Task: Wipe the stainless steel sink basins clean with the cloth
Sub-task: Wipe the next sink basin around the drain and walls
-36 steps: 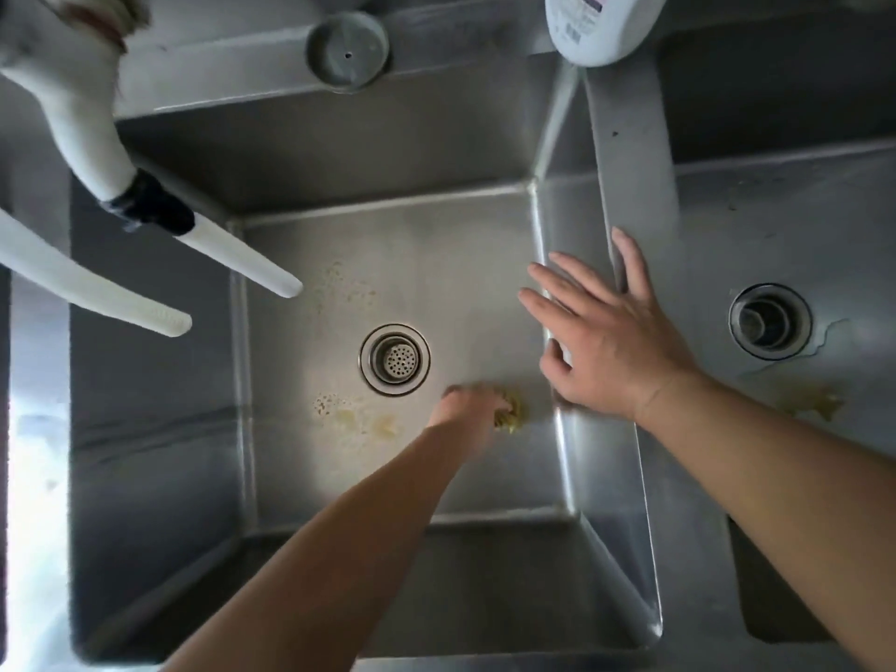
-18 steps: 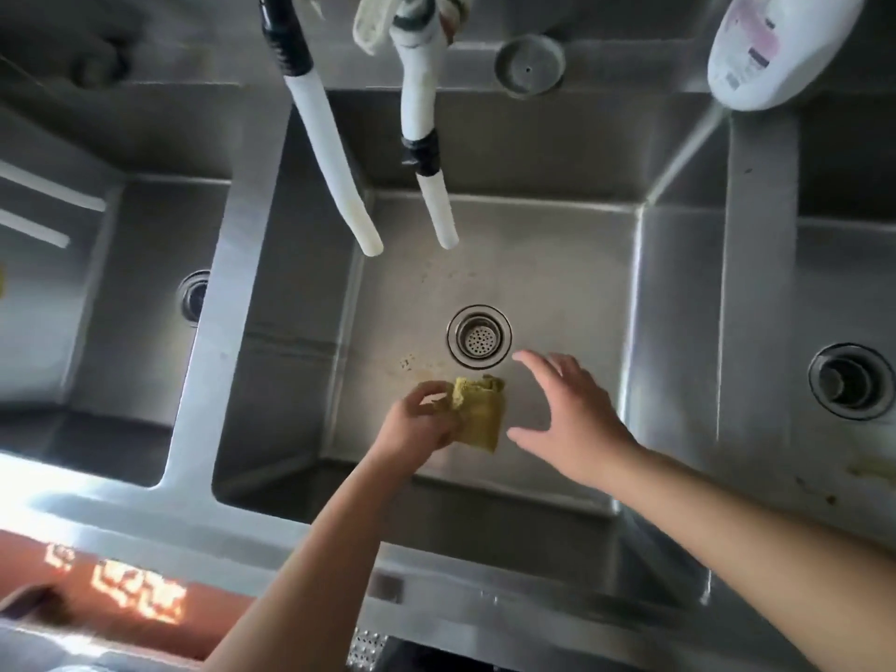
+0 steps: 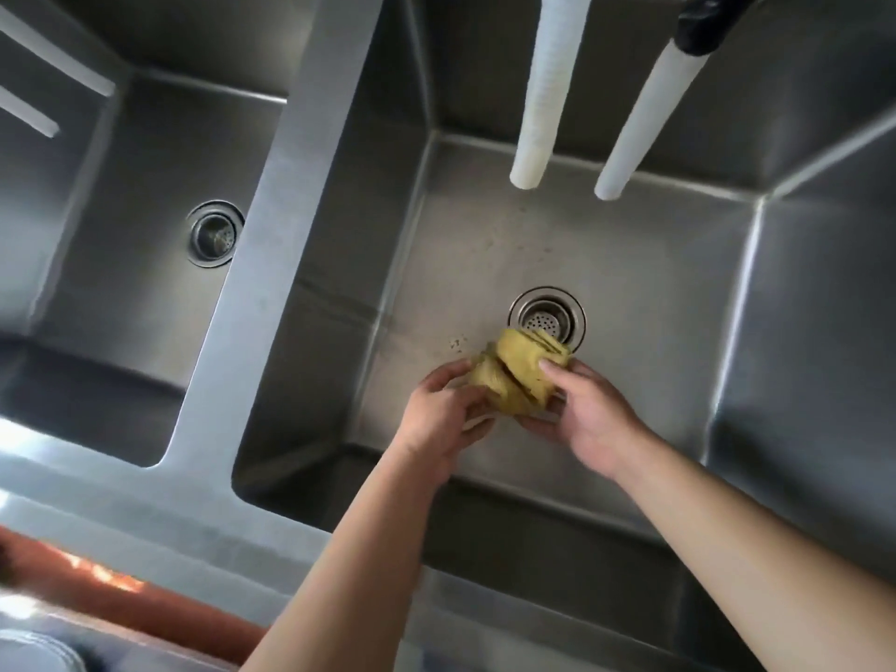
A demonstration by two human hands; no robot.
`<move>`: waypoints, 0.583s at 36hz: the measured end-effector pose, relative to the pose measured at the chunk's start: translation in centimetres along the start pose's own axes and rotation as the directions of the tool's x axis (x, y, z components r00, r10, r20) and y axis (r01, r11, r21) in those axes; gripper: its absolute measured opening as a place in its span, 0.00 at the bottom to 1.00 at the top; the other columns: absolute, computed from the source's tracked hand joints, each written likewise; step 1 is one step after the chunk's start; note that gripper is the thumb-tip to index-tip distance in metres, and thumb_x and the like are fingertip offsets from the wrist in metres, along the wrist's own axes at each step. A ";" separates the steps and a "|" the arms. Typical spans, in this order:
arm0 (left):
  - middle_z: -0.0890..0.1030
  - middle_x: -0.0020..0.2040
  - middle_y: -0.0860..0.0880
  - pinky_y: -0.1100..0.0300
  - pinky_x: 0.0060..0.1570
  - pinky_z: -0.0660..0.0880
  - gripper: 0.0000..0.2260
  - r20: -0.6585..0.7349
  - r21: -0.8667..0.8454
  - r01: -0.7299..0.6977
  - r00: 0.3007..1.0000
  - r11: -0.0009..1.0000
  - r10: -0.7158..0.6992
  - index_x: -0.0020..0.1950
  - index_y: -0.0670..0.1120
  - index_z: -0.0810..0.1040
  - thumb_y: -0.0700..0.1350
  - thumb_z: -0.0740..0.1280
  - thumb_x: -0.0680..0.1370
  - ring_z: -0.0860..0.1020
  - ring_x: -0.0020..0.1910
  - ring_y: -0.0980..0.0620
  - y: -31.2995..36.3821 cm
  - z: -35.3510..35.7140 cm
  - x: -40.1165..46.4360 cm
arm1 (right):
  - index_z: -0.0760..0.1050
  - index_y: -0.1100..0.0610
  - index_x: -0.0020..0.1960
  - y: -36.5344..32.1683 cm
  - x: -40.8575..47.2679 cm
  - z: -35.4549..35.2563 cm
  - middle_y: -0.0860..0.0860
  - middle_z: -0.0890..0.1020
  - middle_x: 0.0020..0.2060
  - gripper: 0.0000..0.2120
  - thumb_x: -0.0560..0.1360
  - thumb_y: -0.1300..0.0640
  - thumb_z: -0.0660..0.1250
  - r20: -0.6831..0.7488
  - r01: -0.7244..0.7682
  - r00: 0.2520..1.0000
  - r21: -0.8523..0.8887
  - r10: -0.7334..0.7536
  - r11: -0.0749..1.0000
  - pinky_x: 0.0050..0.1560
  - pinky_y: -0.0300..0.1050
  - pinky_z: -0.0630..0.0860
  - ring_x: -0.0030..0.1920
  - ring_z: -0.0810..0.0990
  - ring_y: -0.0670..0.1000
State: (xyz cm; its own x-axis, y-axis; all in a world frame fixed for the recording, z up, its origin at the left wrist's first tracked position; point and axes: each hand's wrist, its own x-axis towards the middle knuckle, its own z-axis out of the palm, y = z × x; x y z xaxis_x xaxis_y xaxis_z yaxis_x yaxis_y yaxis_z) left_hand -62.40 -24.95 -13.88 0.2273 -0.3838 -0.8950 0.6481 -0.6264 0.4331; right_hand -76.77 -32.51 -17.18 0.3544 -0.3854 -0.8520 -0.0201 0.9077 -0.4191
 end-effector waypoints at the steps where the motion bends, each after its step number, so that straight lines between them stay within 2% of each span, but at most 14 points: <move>1: 0.81 0.42 0.46 0.56 0.45 0.76 0.15 -0.027 0.069 0.003 1.000 0.998 -0.001 0.63 0.46 0.76 0.35 0.65 0.78 0.79 0.41 0.49 0.2 -0.1 0.1 | 0.77 0.48 0.60 -0.2 0.5 -0.2 0.52 0.84 0.50 0.10 0.79 0.54 0.63 -0.051 -0.015 0.999 0.044 0.017 0.999 0.42 0.50 0.79 0.46 0.83 0.55; 3: 0.81 0.46 0.45 0.59 0.42 0.73 0.18 -0.078 0.254 -0.017 0.996 0.967 0.038 0.65 0.48 0.76 0.36 0.65 0.77 0.78 0.39 0.51 0.6 -0.5 0.3 | 0.74 0.49 0.63 -1.0 2.0 -0.9 0.53 0.82 0.50 0.12 0.80 0.52 0.62 -0.138 -0.020 0.990 0.088 0.032 0.996 0.43 0.52 0.78 0.47 0.81 0.55; 5: 0.80 0.58 0.45 0.62 0.42 0.72 0.21 -0.100 0.439 -0.104 0.981 0.892 0.163 0.69 0.49 0.74 0.38 0.65 0.77 0.79 0.43 0.52 1.5 -1.0 0.4 | 0.73 0.50 0.64 -2.5 3.4 -1.5 0.53 0.81 0.52 0.13 0.80 0.52 0.62 -0.212 0.022 0.977 0.046 -0.012 0.999 0.46 0.53 0.77 0.49 0.81 0.55; 7: 0.77 0.65 0.48 0.62 0.51 0.73 0.21 -0.064 0.632 -0.228 0.937 0.741 0.343 0.70 0.53 0.74 0.40 0.66 0.77 0.78 0.53 0.51 2.8 -1.6 -0.2 | 0.76 0.49 0.61 -4.4 4.6 -2.1 0.52 0.82 0.50 0.11 0.79 0.53 0.65 -0.303 0.137 0.940 -0.076 -0.154 0.988 0.48 0.51 0.76 0.47 0.81 0.54; 8: 0.77 0.65 0.50 0.62 0.55 0.72 0.21 -0.021 0.722 -0.286 0.901 0.629 0.434 0.69 0.54 0.74 0.42 0.66 0.77 0.78 0.57 0.51 3.6 -1.8 -0.7 | 0.77 0.51 0.58 -5.4 5.2 -2.4 0.51 0.82 0.47 0.10 0.77 0.53 0.66 -0.354 0.216 0.890 -0.224 -0.286 0.950 0.48 0.50 0.75 0.45 0.80 0.53; 9: 0.78 0.65 0.50 0.61 0.57 0.71 0.20 0.035 0.797 -0.334 0.857 0.503 0.514 0.69 0.54 0.74 0.42 0.66 0.77 0.77 0.60 0.51 4.5 -1.9 -1.2 | 0.79 0.54 0.56 -6.5 5.8 -2.7 0.51 0.82 0.45 0.09 0.76 0.54 0.66 -0.366 0.274 0.815 -0.440 -0.449 0.855 0.48 0.47 0.74 0.45 0.80 0.53; 11: 0.77 0.66 0.49 0.60 0.61 0.68 0.20 0.181 0.877 -0.413 0.758 0.246 0.627 0.69 0.52 0.74 0.42 0.65 0.77 0.74 0.64 0.48 6.4 -1.9 -2.2 | 0.78 0.57 0.54 -8.8 6.7 -3.3 0.54 0.82 0.45 0.10 0.77 0.54 0.63 -0.277 0.257 0.672 -0.782 -0.686 0.568 0.47 0.46 0.72 0.46 0.78 0.55; 12: 0.77 0.67 0.48 0.58 0.63 0.67 0.21 0.265 0.884 -0.451 0.700 0.122 0.664 0.70 0.50 0.74 0.41 0.65 0.77 0.74 0.65 0.47 7.4 -1.9 -2.5 | 0.78 0.56 0.57 -9.9 7.1 -3.3 0.55 0.83 0.48 0.11 0.78 0.54 0.61 -0.222 0.229 0.625 -0.864 -0.749 0.448 0.48 0.47 0.73 0.49 0.79 0.57; 14: 0.75 0.69 0.45 0.51 0.69 0.67 0.22 0.416 0.874 -0.469 0.582 -0.129 0.699 0.70 0.47 0.74 0.43 0.65 0.75 0.71 0.68 0.42 9.8 -2.0 -2.5 | 0.75 0.52 0.62 -12.1 8.1 -3.2 0.56 0.82 0.54 0.14 0.79 0.52 0.59 -0.128 0.177 0.576 -0.945 -0.807 0.276 0.53 0.51 0.75 0.54 0.78 0.60; 16: 0.69 0.74 0.42 0.44 0.73 0.63 0.27 0.490 0.865 -0.384 0.499 -0.324 0.715 0.73 0.46 0.70 0.46 0.64 0.74 0.65 0.74 0.39 12.2 -2.6 -1.8 | 0.74 0.52 0.64 -13.4 9.9 -2.8 0.57 0.81 0.56 0.16 0.79 0.50 0.59 -0.007 0.154 0.610 -0.980 -0.793 0.126 0.56 0.55 0.75 0.57 0.77 0.63; 17: 0.64 0.77 0.42 0.43 0.74 0.59 0.29 0.496 0.867 -0.328 0.489 -0.375 0.718 0.75 0.46 0.67 0.48 0.65 0.74 0.60 0.76 0.39 13.4 -3.1 -1.6 | 0.73 0.53 0.65 -13.8 10.9 -2.5 0.58 0.80 0.57 0.19 0.77 0.48 0.61 0.044 0.154 0.661 -0.985 -0.749 0.078 0.59 0.57 0.74 0.58 0.77 0.63; 19: 0.54 0.80 0.43 0.45 0.77 0.51 0.35 0.477 0.877 -0.223 0.496 -0.425 0.725 0.79 0.47 0.59 0.52 0.68 0.74 0.52 0.79 0.40 15.7 -4.4 -1.0 | 0.71 0.54 0.68 -13.7 13.2 -1.9 0.58 0.78 0.62 0.24 0.73 0.49 0.64 0.094 0.131 0.793 -0.991 -0.603 0.019 0.66 0.57 0.70 0.64 0.74 0.63; 21: 0.48 0.81 0.44 0.46 0.77 0.45 0.39 0.456 0.880 -0.138 0.516 -0.455 0.725 0.81 0.48 0.51 0.57 0.67 0.76 0.46 0.80 0.42 17.6 -5.9 -0.4 | 0.68 0.53 0.71 -13.1 15.2 -1.6 0.58 0.72 0.69 0.26 0.73 0.55 0.64 0.081 0.014 0.869 -0.990 -0.488 -0.141 0.70 0.59 0.66 0.70 0.68 0.62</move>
State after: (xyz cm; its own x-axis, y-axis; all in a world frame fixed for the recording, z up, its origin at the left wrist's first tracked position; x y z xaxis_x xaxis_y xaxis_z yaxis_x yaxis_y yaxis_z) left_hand -46.77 -31.78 -6.54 0.2559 -0.9616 -0.0991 -0.9657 -0.2590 0.0203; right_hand -72.63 -50.53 -25.20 0.3939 -0.7647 -0.5101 -0.9178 -0.2972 -0.2632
